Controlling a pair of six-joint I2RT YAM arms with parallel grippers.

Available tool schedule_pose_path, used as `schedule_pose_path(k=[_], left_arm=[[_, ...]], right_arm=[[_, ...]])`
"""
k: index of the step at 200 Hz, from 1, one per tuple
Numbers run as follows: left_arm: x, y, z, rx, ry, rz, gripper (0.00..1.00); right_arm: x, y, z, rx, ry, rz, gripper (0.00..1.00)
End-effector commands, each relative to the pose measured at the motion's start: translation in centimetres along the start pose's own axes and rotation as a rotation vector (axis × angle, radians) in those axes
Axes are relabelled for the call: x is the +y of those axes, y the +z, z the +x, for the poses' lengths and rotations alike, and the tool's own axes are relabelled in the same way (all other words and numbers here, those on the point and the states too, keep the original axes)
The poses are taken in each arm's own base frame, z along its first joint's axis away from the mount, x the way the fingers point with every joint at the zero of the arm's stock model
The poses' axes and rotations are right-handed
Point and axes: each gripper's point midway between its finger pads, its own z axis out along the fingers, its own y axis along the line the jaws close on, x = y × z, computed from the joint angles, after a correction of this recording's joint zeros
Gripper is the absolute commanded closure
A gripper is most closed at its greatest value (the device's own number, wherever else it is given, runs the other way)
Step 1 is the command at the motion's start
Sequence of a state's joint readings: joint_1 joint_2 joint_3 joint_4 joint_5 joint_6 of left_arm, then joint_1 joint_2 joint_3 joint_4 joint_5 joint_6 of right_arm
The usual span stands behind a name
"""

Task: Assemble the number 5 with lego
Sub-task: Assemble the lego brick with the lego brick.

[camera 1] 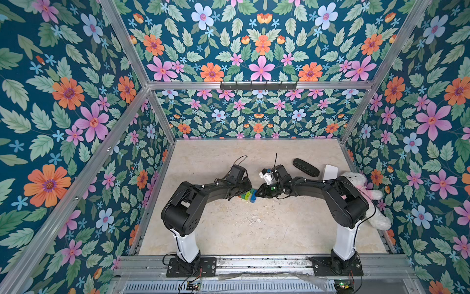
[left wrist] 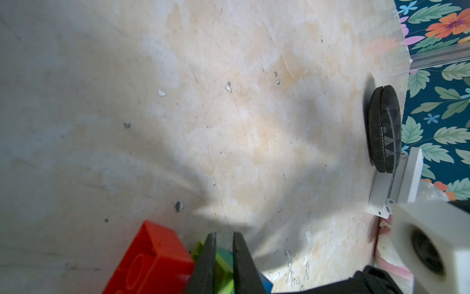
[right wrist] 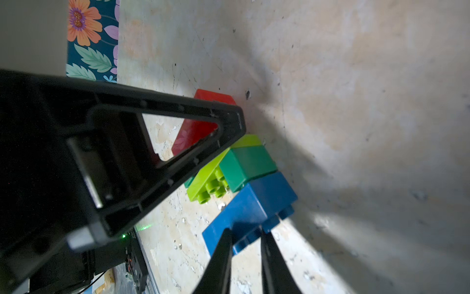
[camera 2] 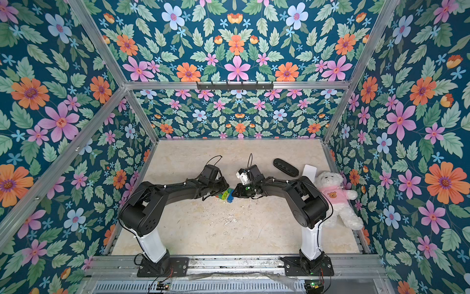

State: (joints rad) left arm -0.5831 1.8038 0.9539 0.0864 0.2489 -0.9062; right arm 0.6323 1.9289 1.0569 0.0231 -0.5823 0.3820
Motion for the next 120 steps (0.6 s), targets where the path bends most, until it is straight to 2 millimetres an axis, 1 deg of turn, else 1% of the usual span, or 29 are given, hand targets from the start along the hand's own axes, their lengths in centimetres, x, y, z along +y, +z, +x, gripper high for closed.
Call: schedule_pose_path(k=[1, 22, 57, 100, 120], left_arm=[[0.87, 0.3, 1.55, 0.065, 0.004, -0.022, 0.84], [0.81, 0.49, 1.65, 0.074, 0.004, -0.016, 0.88], [0.66, 0.55, 1.7, 0.08, 0.012, -0.014, 0.88], [0.78, 0.57, 1.76, 0.083, 0.012, -0.018, 0.88], [0.66, 0.41, 1.65, 0.08, 0.014, -0.017, 0.86]], right_arm=[[-3.3, 0.4, 2.69, 0.07, 0.065, 0.138, 0.78], [-3.48, 0.59, 2.54, 0.072, 0.063, 0.145, 0.78], [-3.8, 0.84, 2.59, 0.083, 0.05, 0.156, 0.78], [-3.61, 0.82, 2.12, 0.074, 0.047, 0.156, 0.78], [-3.65, 0.7, 2.26, 0.077, 0.055, 0.161, 0.77]])
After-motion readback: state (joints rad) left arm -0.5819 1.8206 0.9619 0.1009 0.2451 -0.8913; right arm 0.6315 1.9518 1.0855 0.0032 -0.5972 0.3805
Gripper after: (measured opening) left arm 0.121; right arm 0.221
